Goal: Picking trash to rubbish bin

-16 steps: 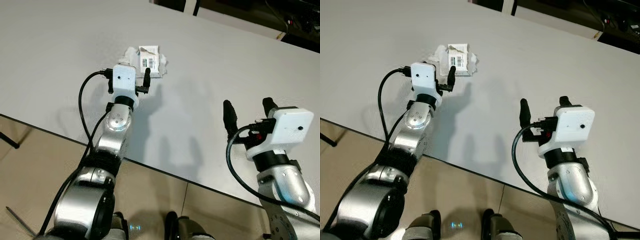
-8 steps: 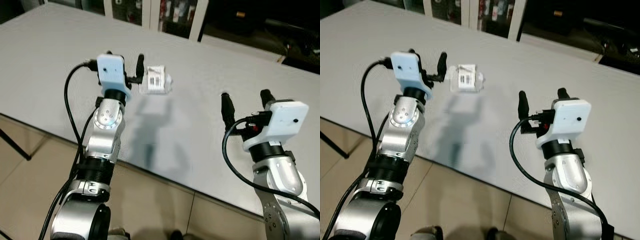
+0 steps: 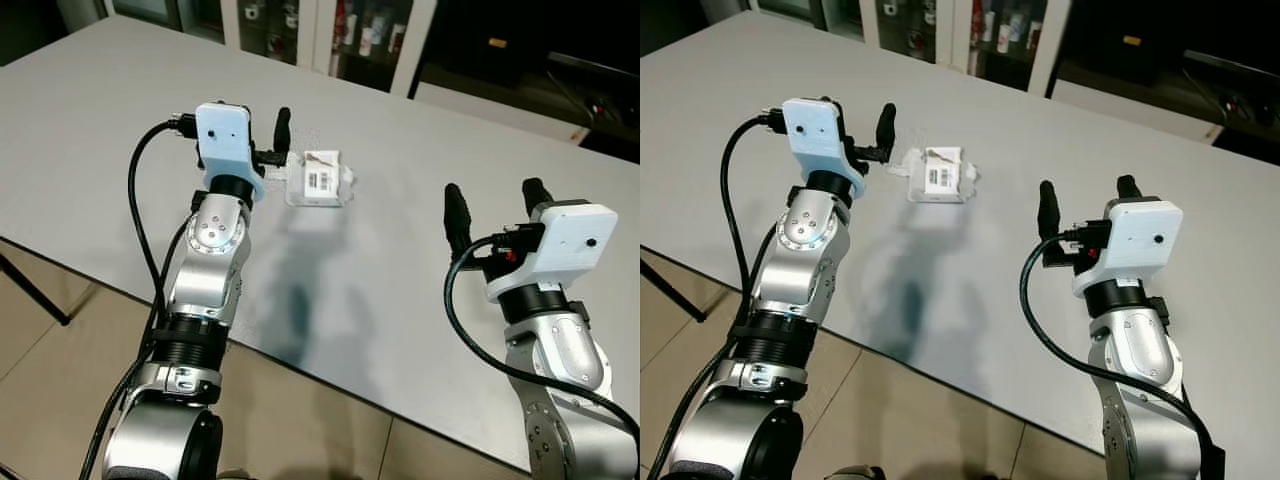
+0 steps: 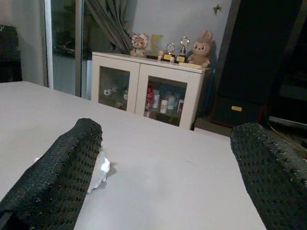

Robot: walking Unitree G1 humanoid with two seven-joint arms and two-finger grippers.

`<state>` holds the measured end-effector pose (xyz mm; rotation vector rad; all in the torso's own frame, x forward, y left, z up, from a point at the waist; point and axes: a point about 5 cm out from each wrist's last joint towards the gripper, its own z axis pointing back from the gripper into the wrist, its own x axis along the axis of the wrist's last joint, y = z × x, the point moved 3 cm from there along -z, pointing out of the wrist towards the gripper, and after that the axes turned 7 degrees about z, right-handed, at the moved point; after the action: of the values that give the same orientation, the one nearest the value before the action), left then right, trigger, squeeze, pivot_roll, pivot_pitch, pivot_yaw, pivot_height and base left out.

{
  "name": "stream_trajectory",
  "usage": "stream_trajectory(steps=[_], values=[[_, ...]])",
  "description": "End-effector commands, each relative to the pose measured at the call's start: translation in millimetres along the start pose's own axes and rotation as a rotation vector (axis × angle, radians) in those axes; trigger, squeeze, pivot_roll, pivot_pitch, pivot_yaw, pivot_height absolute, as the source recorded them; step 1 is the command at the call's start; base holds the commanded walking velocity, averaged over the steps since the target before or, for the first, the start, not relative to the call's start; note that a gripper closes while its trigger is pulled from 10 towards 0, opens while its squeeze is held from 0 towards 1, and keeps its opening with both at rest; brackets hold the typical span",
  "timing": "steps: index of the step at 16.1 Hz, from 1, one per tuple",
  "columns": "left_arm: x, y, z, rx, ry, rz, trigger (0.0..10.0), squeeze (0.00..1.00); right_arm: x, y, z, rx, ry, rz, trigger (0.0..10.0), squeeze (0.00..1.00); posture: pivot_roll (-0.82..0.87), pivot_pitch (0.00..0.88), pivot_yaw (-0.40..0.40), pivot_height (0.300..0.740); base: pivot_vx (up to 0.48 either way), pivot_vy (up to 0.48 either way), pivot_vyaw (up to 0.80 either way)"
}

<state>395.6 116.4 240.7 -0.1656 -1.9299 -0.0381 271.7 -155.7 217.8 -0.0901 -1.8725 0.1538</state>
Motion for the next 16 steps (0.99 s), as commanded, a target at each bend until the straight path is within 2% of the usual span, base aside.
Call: stream_trajectory(steps=[1,5,9,13,16], values=[[0.6,-3.7,1.5,-0.009,0.004,0.006,10.0,0.0,-2.0,-3.5,1.1,-0.005,0.003,0.007,10.0,0.0,0.15,0.077,-0.077,0.74,0.322,0.0,0.0],[-2.2,-3.4,2.7,-0.007,0.023,0.01,10.0,0.0,-2.7,-3.4,1.1,-0.002,0.003,0.009,10.0,0.0,0.15,0.077,-0.079,0.74,0.322,0.0,0.0],[-4.8,-3.6,2.6,-0.007,0.039,0.01,10.0,0.0,-2.6,-3.5,0.9,-0.001,0.003,0.011,10.0,0.0,0.15,0.078,-0.081,0.74,0.382,0.251,0.0],[-6.7,-5.2,3.7,-0.012,0.047,0.018,10.0,0.0,-3.1,-3.2,1.7,-0.001,0.006,0.01,10.0,0.0,0.15,0.079,-0.081,0.74,0.434,0.0,0.0],[-7.3,-6.5,4.7,-0.019,0.05,0.01,10.0,0.0,-4.0,-3.0,2.5,-0.002,0.009,0.009,10.0,0.0,0.15,0.082,-0.079,0.74,0.0,0.0,0.0]])
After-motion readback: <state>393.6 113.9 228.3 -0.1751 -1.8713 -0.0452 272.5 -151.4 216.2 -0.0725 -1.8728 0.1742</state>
